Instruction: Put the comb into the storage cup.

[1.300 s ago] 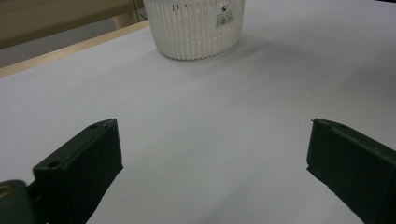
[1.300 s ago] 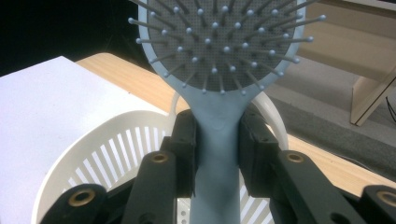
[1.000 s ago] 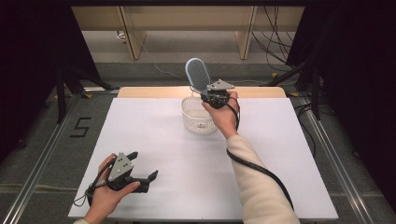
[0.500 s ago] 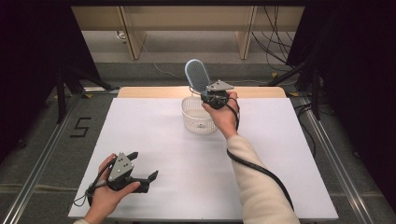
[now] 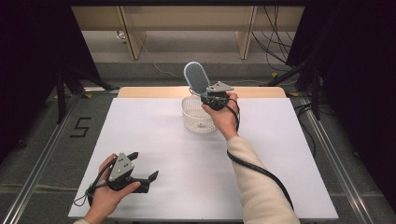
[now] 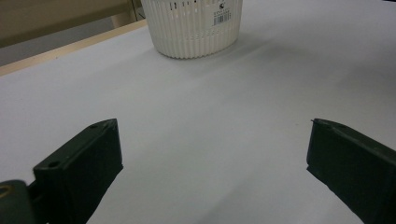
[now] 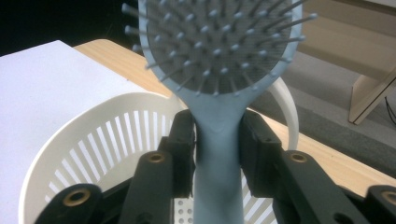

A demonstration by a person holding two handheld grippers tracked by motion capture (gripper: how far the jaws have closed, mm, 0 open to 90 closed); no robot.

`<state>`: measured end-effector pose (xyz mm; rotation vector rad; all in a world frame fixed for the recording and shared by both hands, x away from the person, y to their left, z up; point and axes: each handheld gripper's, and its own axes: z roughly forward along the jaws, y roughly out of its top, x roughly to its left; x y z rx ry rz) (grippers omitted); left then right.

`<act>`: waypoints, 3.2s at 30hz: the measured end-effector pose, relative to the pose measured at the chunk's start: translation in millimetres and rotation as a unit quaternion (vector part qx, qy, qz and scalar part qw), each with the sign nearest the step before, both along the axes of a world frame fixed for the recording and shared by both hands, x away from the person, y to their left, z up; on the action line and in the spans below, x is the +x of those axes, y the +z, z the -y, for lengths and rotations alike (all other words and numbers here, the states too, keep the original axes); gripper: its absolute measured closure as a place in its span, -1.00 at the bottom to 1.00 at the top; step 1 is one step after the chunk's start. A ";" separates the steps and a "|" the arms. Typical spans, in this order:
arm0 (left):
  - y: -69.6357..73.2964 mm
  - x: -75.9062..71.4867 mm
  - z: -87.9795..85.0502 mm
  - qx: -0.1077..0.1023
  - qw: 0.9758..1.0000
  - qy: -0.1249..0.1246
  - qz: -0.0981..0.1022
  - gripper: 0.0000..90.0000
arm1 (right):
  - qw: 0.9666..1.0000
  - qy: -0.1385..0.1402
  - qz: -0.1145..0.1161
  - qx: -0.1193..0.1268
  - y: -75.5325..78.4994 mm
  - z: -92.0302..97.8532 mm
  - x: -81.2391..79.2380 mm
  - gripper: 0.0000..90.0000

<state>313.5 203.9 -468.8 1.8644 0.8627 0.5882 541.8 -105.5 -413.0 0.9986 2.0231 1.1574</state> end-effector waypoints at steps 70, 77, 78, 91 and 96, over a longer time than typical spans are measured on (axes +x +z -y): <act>-1.4 0.5 1.0 0.009 1.000 0.004 -0.004 -0.94 | 0.995 0.084 -0.042 0.019 1.7 64.4 -63.1 -0.56; -1.3 0.5 0.4 0.009 1.000 0.005 -0.004 -0.94 | 0.995 0.086 -0.041 0.016 0.2 70.1 -70.1 -0.57; -1.2 0.4 0.3 0.009 1.000 0.005 -0.004 -0.94 | 0.995 0.085 -0.041 0.017 0.2 70.9 -71.0 -0.56; -1.0 0.3 0.3 0.009 1.000 0.006 -0.003 -0.94 | 0.996 0.082 -0.043 0.016 -2.8 87.2 -85.6 -0.56; -1.0 0.3 0.1 0.008 1.000 0.006 -0.003 -0.94 | 0.996 0.080 -0.044 0.017 -4.3 93.7 -91.0 -0.56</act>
